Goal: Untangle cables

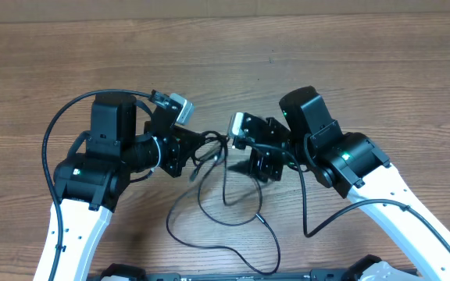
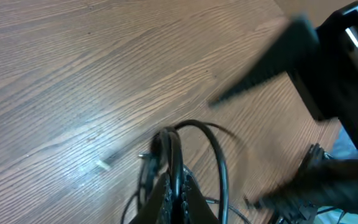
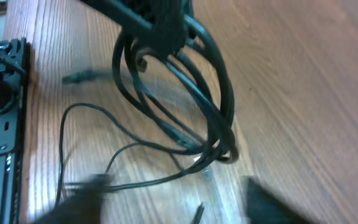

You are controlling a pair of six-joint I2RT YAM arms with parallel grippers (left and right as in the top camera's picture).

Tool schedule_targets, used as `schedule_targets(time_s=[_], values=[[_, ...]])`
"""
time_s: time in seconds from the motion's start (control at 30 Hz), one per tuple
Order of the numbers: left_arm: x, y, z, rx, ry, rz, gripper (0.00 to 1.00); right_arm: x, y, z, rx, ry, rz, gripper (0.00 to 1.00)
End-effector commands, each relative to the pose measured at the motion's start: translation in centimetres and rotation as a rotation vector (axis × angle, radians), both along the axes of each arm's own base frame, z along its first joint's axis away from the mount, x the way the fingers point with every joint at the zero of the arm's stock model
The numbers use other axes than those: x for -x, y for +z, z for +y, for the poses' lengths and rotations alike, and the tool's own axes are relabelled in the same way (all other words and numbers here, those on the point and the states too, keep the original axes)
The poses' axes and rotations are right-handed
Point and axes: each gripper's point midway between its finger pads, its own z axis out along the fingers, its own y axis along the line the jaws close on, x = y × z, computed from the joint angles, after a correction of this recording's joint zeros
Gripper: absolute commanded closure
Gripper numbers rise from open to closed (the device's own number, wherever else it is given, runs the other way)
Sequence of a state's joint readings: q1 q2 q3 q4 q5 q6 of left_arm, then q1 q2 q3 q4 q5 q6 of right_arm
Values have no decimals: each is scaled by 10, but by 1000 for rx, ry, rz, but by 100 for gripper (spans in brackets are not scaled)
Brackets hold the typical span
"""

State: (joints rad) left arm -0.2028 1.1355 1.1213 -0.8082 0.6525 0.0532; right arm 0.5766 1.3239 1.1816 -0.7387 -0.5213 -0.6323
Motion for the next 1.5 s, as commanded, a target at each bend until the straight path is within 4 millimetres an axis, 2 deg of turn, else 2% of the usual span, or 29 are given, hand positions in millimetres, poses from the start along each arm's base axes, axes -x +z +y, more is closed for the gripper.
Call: schedule_targets(time_s=[0.0, 0.17, 0.27, 0.53, 0.6, 0.67, 0.8, 0.97, 1.23, 1.27, 1.3, 1.33, 1.43, 1.47], values=[[-3, 11, -2, 17, 4, -18, 96, -2, 4, 5, -25, 16, -23, 0], [0, 15, -7, 45, -32, -25, 96, -11, 15, 11, -63, 16, -81, 0], [0, 16, -7, 48, -36, -27, 96, -11, 15, 11, -63, 16, -79, 0], [3, 22, -13, 80, -65, -36, 96, 9, 18, 17, -116, 89, 5, 0], [5, 25, -16, 102, -86, -40, 96, 8, 16, 17, -112, 86, 5, 15], [6, 28, -18, 116, -99, -45, 96, 7, 14, 18, -108, 85, 11, 23], [7, 30, -20, 129, -111, -48, 96, -3, -1, 16, -61, 49, 19, 48], [7, 30, -20, 128, -112, -49, 96, -10, -18, 18, -30, 38, 51, 61], [7, 30, -20, 128, -111, -49, 96, -12, -22, 19, -27, 38, 56, 61], [7, 30, -20, 128, -111, -49, 96, -12, -22, 19, -27, 38, 57, 53], [7, 30, -20, 128, -111, -50, 96, -12, -22, 19, -26, 38, 57, 39], [6, 30, -20, 129, -111, -51, 96, -12, -22, 19, -26, 38, 57, 33], [6, 31, -20, 128, -111, -52, 96, -12, -22, 19, -27, 38, 56, 28], [6, 31, -20, 128, -111, -52, 96, -12, -22, 20, -28, 39, 54, 22]])
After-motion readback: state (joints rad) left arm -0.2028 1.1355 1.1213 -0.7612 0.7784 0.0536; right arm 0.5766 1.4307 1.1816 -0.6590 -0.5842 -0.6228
